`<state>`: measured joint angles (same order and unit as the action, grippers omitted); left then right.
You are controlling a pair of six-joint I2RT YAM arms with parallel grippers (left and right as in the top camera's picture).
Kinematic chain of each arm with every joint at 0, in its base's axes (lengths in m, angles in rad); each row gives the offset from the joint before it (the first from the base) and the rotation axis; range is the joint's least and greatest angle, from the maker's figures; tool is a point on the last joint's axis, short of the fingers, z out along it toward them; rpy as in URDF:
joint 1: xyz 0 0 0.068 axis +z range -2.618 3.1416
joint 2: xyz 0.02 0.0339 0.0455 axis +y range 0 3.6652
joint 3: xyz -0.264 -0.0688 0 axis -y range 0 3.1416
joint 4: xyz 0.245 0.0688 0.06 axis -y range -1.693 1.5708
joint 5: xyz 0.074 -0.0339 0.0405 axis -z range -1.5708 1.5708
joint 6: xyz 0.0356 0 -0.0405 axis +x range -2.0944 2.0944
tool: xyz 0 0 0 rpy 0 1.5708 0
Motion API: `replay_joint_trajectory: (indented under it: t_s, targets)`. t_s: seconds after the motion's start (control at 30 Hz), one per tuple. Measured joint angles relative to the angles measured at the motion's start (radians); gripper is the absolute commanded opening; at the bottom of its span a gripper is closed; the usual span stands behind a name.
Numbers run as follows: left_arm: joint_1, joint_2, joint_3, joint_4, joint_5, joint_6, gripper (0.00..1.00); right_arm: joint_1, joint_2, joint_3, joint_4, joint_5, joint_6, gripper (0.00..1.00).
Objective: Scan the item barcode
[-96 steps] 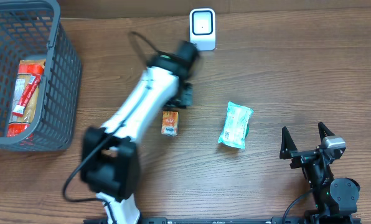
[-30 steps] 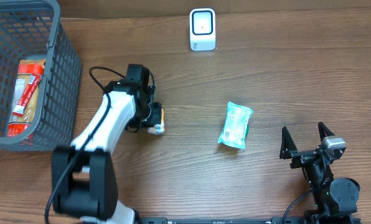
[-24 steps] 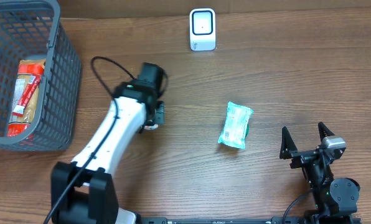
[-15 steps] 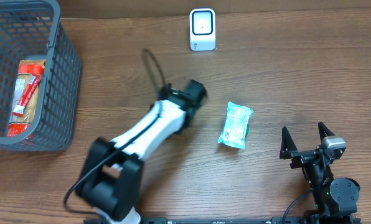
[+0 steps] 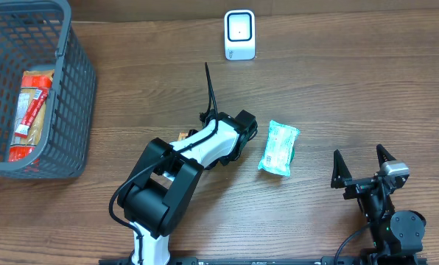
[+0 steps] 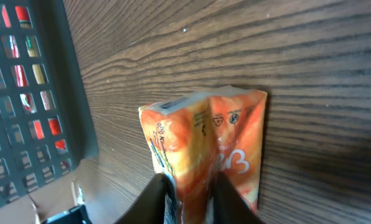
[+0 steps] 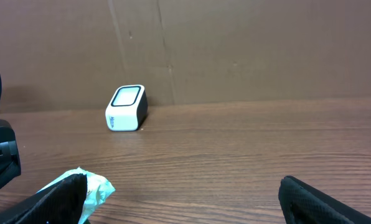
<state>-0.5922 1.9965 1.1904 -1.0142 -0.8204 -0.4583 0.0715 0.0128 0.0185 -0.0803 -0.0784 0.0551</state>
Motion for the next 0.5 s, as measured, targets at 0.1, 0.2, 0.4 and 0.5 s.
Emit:
replay_joint_trajectory:
  t_s: [0.1, 0.2, 0.4, 0.5]
  targets:
    - [0.0, 0.0, 0.0, 0.0, 0.0, -0.029, 0.38, 0.0, 0.0, 0.0, 0.0, 0.0, 0.0, 1.0]
    - [0.0, 0.0, 0.0, 0.0, 0.0, -0.061, 0.49, 0.0, 0.0, 0.0, 0.0, 0.0, 0.0, 1.0]
    - [0.0, 0.0, 0.005, -0.008, 0.018, -0.098, 0.62, 0.0, 0.0, 0.0, 0.0, 0.0, 0.0, 1.0]
    - [0.002, 0.0, 0.032, -0.036, 0.05, -0.103, 0.63, 0.0, 0.0, 0.0, 0.0, 0.0, 0.0, 1.0]
